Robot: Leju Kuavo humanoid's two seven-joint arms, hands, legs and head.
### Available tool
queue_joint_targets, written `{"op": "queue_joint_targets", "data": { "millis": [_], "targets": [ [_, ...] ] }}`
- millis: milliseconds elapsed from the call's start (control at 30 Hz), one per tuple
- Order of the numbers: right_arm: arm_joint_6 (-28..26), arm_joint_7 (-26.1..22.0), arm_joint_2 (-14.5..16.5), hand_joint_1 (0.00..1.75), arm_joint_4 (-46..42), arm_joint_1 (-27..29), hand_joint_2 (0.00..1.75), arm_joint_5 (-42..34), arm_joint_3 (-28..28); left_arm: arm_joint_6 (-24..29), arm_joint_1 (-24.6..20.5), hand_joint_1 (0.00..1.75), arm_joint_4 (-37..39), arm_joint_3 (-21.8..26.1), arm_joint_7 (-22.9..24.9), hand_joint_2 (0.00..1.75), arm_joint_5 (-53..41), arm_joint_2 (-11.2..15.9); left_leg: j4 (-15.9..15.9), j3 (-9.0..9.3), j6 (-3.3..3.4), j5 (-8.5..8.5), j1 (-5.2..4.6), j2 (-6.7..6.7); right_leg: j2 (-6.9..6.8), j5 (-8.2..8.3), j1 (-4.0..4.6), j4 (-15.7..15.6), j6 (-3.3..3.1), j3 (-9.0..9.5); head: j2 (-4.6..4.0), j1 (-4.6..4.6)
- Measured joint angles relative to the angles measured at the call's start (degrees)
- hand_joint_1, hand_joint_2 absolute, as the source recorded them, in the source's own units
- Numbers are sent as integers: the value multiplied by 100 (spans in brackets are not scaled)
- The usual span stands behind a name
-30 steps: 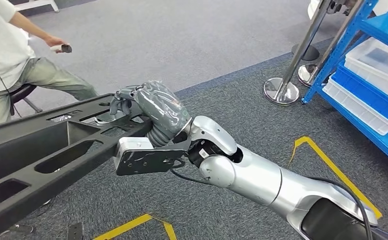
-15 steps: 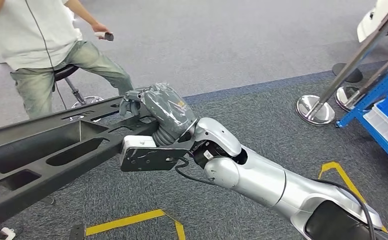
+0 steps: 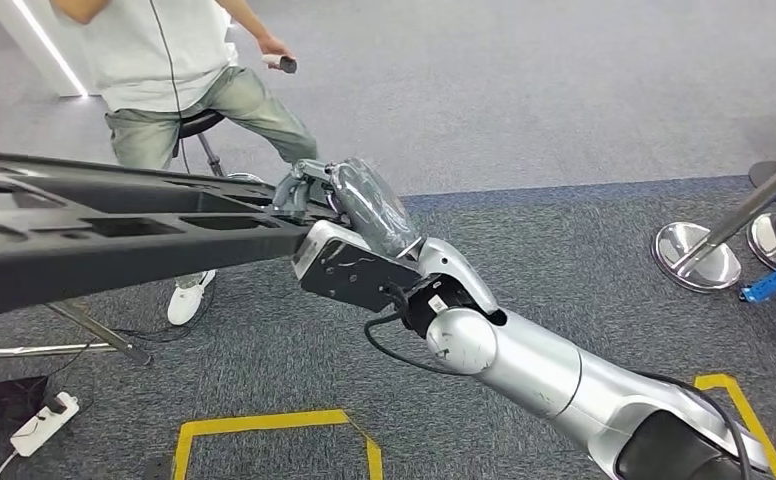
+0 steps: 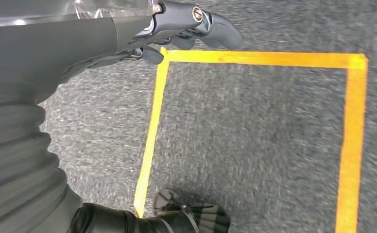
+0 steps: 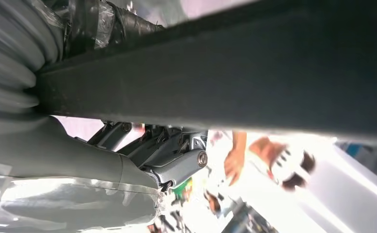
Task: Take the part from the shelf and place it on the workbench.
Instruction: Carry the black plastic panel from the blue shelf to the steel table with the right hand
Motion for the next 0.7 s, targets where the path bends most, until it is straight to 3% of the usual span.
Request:
{"op": "queue_joint_targets", "data": {
  "millis": [67,100,167,200,267,333,367,400,433,467,533,600,667,700],
  "targets": [
    [36,-9,-22,175,44,9,175,-16,-9,-3,-31,0,0,-3,2,175,-15,5,-532,288,70,153,-43,183,-117,-43,32,9,62,24,0,6],
    [83,3,-33,175,72,8,175,1,-10,-5,-47,0,0,-7,3,175,-19,5,-602,318,112,144,-69,209,-170,-58,49,2,94,41,0,10],
    [269,87,-47,175,143,-1,175,92,-10,-13,-61,0,0,-22,10,175,-23,8,-613,331,192,155,-85,63,-289,-87,59,-24,161,81,0,15],
    [407,160,-51,175,189,-11,175,170,-7,-19,-60,0,0,-29,16,175,-30,8,-640,352,226,162,-79,-9,-255,-125,48,4,193,94,0,23],
    [669,285,-55,175,280,-32,175,341,8,-30,-70,0,0,-36,32,175,-46,9,-690,400,297,178,-57,-136,0,-334,20,332,226,-30,1,43],
    [848,339,-58,175,389,-16,175,465,40,-36,-98,0,0,-39,44,175,-61,8,-701,407,343,173,-50,-277,300,-657,8,1071,225,-397,1,57],
    [897,348,-58,175,452,11,175,504,63,-37,-111,0,0,-44,46,175,-64,7,-697,406,356,169,-54,-364,361,-756,11,1405,224,-593,1,59],
    [923,353,-59,175,512,44,175,533,89,-38,-115,0,0,-51,47,175,-66,7,-689,407,361,164,-58,-455,390,-750,15,1574,220,-718,1,58],
    [933,355,-59,175,565,70,175,557,115,-38,-113,0,0,-61,48,175,-66,6,-677,408,362,157,-62,-548,407,-630,15,1523,212,-741,0,58],
    [934,355,-58,175,607,87,175,574,139,-38,-109,0,0,-72,48,175,-66,6,-660,409,357,149,-63,-636,433,-426,13,1275,199,-665,0,60],
    [932,345,-58,175,668,97,175,598,175,-38,-105,0,0,-90,49,175,-67,3,-610,387,325,121,-64,-799,651,-33,-6,551,168,-388,0,58],
    [929,323,-56,175,714,111,175,606,194,-37,-106,0,0,-103,48,175,-67,-1,-570,334,266,109,-47,-941,842,83,-17,160,150,-217,0,56],
    [927,309,-50,175,755,136,175,615,201,-36,-78,0,0,-113,49,175,-68,1,-582,300,185,128,-13,-1076,782,69,-1,107,118,-175,0,56],
    [928,309,-44,175,772,145,175,627,202,-34,-49,0,-1,-116,50,175,-68,0,-579,290,154,126,-5,-1047,717,80,2,74,89,-149,0,54]
  ]
}}
